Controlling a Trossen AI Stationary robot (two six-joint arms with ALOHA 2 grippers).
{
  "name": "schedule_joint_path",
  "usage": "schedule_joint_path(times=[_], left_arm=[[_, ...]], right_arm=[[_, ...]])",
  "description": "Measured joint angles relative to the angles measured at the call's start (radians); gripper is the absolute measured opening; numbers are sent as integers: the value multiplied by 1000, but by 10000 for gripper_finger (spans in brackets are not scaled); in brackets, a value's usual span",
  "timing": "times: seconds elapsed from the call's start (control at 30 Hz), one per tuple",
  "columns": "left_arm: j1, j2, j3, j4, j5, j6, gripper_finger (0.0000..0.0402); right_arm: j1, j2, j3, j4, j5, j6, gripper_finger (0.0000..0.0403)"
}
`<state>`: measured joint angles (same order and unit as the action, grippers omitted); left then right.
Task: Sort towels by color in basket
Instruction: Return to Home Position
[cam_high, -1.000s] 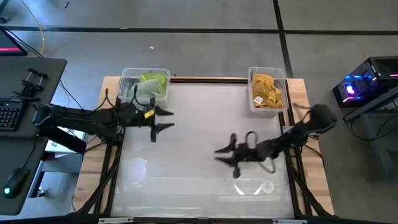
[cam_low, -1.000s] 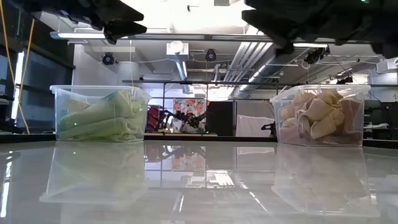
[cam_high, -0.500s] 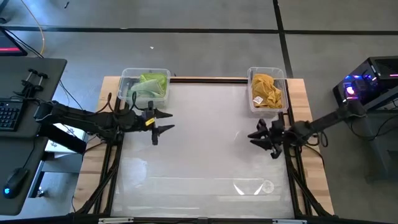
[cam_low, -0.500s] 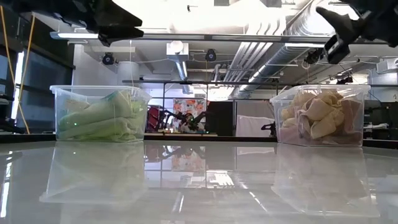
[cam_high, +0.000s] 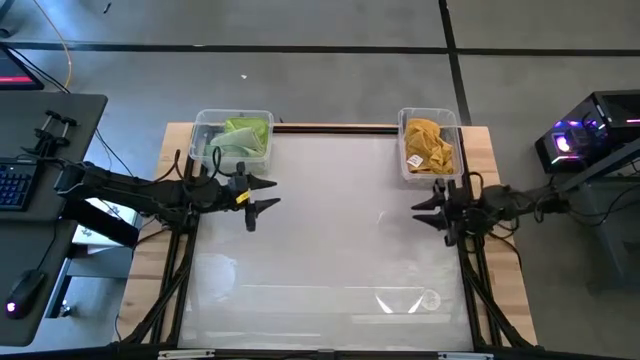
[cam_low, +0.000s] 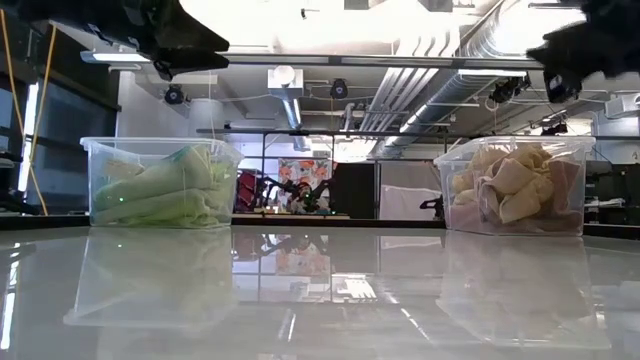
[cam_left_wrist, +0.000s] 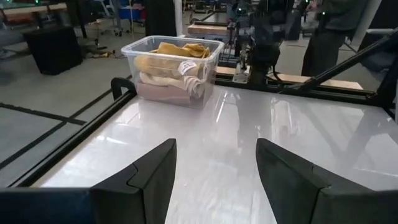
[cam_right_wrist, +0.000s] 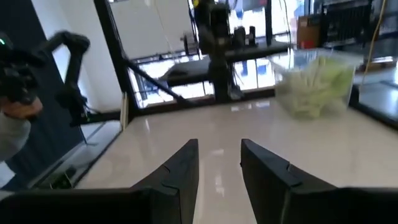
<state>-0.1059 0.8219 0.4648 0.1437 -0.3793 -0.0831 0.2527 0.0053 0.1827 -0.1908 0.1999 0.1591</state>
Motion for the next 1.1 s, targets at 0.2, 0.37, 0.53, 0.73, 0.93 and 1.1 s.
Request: schedule_joint_path(times=[0.2, 0.37, 0.53, 0.73, 0.93, 1.1], left_arm=[[0, 1, 0, 18, -27, -28, 206], [2, 1, 0, 37, -35, -19, 206], [2, 1, 0, 40, -41, -12, 206], [2, 2, 0, 40, -41, -20, 206], [18, -50, 0, 18, -38, -3, 203], [56, -181, -67, 27, 18, -6, 202]], right_arm=[[-15, 11, -92, 21, -26, 25, 114], [-55, 7, -109, 33, -41, 24, 114], [-104, 12, -144, 138, -100, 50, 114], [-153, 67, -173, 214, -148, 42, 114], [-217, 134, -173, 215, -146, 49, 114], [-229, 196, -173, 215, -144, 49, 114]])
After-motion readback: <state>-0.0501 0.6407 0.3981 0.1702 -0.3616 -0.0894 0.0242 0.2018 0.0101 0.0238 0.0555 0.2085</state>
